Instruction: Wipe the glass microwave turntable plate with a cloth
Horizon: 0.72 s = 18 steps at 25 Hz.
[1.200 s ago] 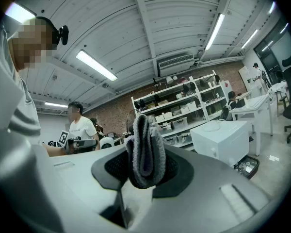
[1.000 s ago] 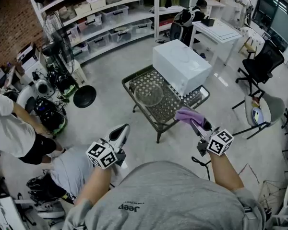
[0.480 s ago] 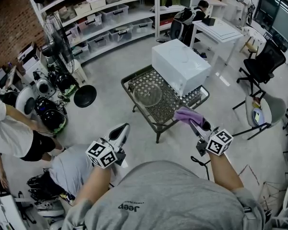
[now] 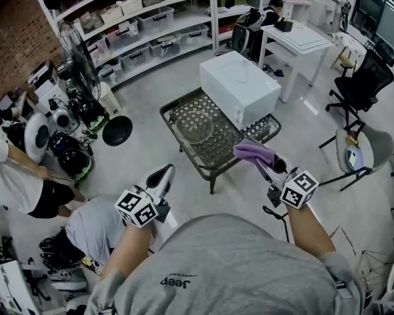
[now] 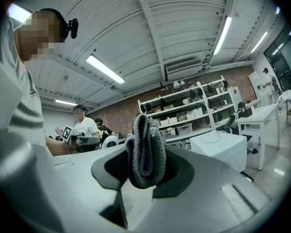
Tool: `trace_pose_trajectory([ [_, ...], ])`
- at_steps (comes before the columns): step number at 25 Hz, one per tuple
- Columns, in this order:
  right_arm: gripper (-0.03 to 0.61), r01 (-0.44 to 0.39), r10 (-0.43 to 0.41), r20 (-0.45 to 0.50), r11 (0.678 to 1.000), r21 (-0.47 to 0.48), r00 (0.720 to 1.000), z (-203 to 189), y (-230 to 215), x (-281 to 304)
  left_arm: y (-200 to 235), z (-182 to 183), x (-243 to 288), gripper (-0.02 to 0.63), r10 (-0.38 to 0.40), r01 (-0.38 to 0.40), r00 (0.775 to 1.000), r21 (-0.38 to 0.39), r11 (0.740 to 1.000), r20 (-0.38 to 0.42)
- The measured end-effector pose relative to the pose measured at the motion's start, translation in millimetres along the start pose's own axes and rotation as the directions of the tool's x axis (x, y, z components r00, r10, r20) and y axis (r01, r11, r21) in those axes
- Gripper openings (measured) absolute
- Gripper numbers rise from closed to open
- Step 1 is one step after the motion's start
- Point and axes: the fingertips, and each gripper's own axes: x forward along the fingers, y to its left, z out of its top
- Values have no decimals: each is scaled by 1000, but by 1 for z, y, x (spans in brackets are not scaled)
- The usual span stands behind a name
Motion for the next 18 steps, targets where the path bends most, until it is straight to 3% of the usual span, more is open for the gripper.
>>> trace_pose_trajectory([
  [9,114,-55,56,15,997,-49,998,17,-23,-24,-33,-9,30,-2,24,-24,999,3,1000,-25],
  [18,112,-4,4,-24,1000,-19,1000,-5,-50,16,25,-16,60,-2,-19,18,1000,-36,999,-22],
])
